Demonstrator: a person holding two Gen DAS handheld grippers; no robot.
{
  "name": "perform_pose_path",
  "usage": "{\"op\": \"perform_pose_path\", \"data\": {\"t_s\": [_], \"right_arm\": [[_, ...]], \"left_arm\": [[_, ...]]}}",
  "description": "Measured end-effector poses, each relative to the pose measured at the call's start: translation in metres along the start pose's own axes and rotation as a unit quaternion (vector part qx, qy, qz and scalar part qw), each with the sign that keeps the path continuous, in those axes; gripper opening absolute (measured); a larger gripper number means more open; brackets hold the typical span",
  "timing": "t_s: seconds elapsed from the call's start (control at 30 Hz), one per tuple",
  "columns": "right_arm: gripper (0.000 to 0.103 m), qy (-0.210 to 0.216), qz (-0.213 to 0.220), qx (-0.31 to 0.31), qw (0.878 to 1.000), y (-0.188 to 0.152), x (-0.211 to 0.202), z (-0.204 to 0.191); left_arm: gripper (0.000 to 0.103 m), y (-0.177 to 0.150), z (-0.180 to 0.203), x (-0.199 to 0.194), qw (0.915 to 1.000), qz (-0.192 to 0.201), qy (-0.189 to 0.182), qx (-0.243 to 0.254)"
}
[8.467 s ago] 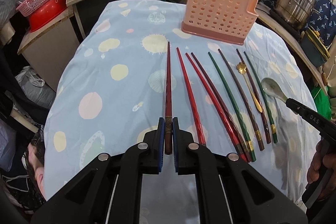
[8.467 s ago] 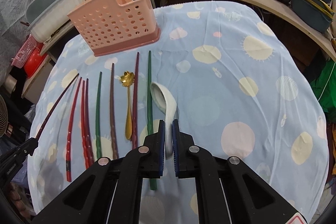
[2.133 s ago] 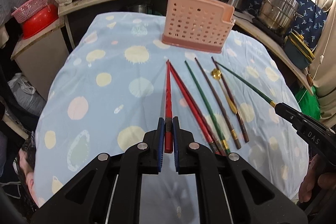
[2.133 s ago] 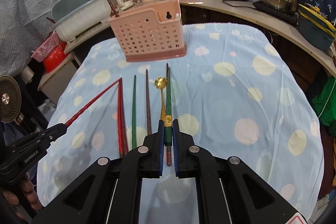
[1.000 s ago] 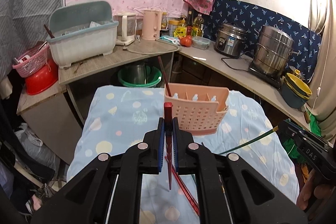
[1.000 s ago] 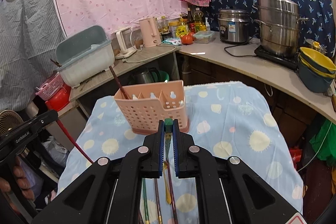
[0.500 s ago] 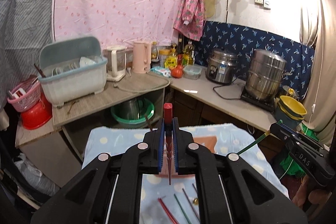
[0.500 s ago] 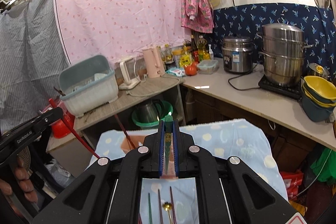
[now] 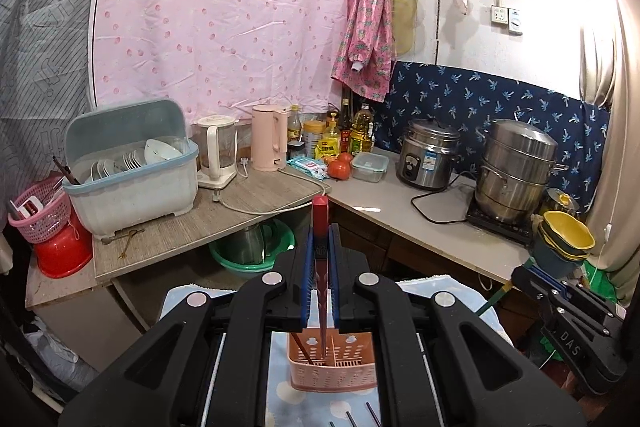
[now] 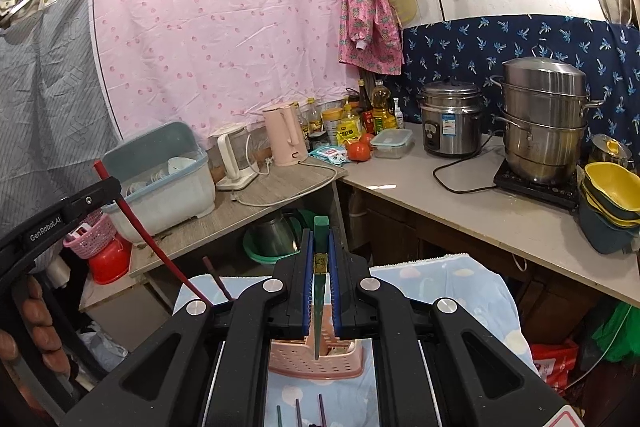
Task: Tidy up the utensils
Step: 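Lift the red chopstick into the pink holder while the right gripper lifts the green one in, then open both grippers and move them back over the remaining chopsticks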
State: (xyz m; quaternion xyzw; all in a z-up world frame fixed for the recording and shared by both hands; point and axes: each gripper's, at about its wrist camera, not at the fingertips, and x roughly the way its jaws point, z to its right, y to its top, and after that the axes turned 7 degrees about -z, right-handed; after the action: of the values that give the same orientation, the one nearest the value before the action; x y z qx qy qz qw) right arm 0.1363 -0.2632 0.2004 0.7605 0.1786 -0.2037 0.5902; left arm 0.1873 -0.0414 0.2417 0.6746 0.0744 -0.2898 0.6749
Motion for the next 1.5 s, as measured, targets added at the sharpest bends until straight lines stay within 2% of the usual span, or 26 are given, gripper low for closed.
{"op": "perform_pose_path", "data": {"t_s": [0.27,0.5,0.53,0.6,0.63,0.67,1.13,1.5], "right_arm": [[0.007,-0.001,0.006,-0.001,1.0,0.015,0.016,0.002],[0.008,-0.006,-0.049,0.009,0.999,-0.014,0.062,0.008],[0.009,-0.008,-0.051,0.014,0.999,-0.018,0.065,0.01],[0.013,-0.012,-0.058,0.018,0.998,-0.023,0.07,0.014],[0.015,-0.013,-0.059,0.02,0.998,-0.025,0.072,0.016],[0.018,-0.014,-0.06,0.021,0.998,-0.027,0.072,0.017],[0.019,-0.023,-0.076,0.014,0.997,-0.052,0.063,0.015],[0.019,-0.021,-0.11,0.008,0.994,-0.106,0.042,0.015]], "left_arm": [[0.007,-0.007,-0.015,0.035,0.9996,-0.026,0.01,-0.01],[0.007,-0.03,-0.024,0.067,0.9981,-0.055,0.017,-0.021],[0.01,-0.033,-0.025,0.069,0.998,-0.057,0.022,-0.019],[0.027,-0.037,-0.027,0.073,0.9976,-0.061,0.03,-0.018],[0.04,-0.039,-0.028,0.074,0.9973,-0.061,0.034,-0.021],[0.043,-0.04,-0.029,0.074,0.9973,-0.06,0.036,-0.023],[0.044,-0.072,-0.04,0.069,0.9947,-0.087,0.037,-0.04],[0.044,-0.121,-0.041,0.05,0.9906,-0.123,0.039,-0.044]]}}
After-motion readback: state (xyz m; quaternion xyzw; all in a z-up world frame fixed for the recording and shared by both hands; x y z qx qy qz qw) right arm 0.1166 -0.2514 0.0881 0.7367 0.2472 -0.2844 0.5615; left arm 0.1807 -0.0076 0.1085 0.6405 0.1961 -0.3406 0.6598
